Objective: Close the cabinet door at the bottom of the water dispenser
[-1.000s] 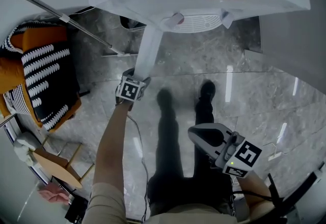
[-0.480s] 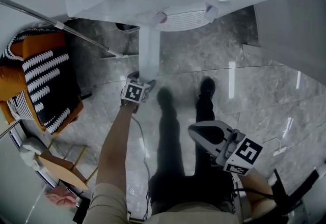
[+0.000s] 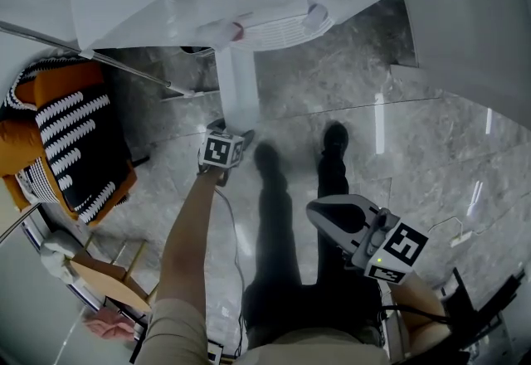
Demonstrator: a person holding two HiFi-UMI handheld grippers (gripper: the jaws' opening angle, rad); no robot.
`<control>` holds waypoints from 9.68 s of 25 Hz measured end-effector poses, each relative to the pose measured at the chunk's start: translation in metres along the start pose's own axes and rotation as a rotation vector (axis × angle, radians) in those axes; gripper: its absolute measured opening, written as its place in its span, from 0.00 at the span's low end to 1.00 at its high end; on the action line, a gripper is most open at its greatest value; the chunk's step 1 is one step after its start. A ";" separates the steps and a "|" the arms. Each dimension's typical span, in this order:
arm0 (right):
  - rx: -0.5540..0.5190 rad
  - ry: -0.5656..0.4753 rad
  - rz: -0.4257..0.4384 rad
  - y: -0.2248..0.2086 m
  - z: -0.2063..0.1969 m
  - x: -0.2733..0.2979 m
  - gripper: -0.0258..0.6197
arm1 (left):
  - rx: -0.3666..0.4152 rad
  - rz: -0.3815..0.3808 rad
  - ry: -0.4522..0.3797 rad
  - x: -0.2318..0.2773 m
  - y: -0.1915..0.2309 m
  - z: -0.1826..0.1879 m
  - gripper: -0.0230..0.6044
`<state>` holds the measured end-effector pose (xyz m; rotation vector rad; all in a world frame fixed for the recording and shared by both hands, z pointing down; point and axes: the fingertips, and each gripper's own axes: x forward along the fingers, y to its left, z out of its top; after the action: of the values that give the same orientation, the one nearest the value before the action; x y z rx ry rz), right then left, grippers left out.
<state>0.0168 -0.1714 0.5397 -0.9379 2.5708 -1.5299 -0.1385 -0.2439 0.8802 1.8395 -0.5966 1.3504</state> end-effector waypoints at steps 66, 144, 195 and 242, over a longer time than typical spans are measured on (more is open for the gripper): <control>0.061 -0.089 -0.058 -0.054 0.019 -0.045 0.06 | 0.075 -0.377 -0.067 0.042 -0.142 0.111 0.61; 0.095 -0.072 -0.124 -0.100 0.017 -0.098 0.06 | 0.133 -0.179 -0.292 0.076 -0.153 0.276 0.61; -0.013 -0.093 -0.118 -0.048 0.052 -0.065 0.06 | 0.297 -0.204 -0.217 -0.010 -0.154 0.219 0.61; -0.531 -0.188 -0.180 0.279 0.204 -0.005 0.06 | 0.211 -0.235 -0.872 -0.550 -0.172 0.111 0.03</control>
<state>-0.0544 -0.2353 0.2073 -1.3081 2.8588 -0.7255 -0.1274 -0.2660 0.2938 2.5664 -0.6439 0.4151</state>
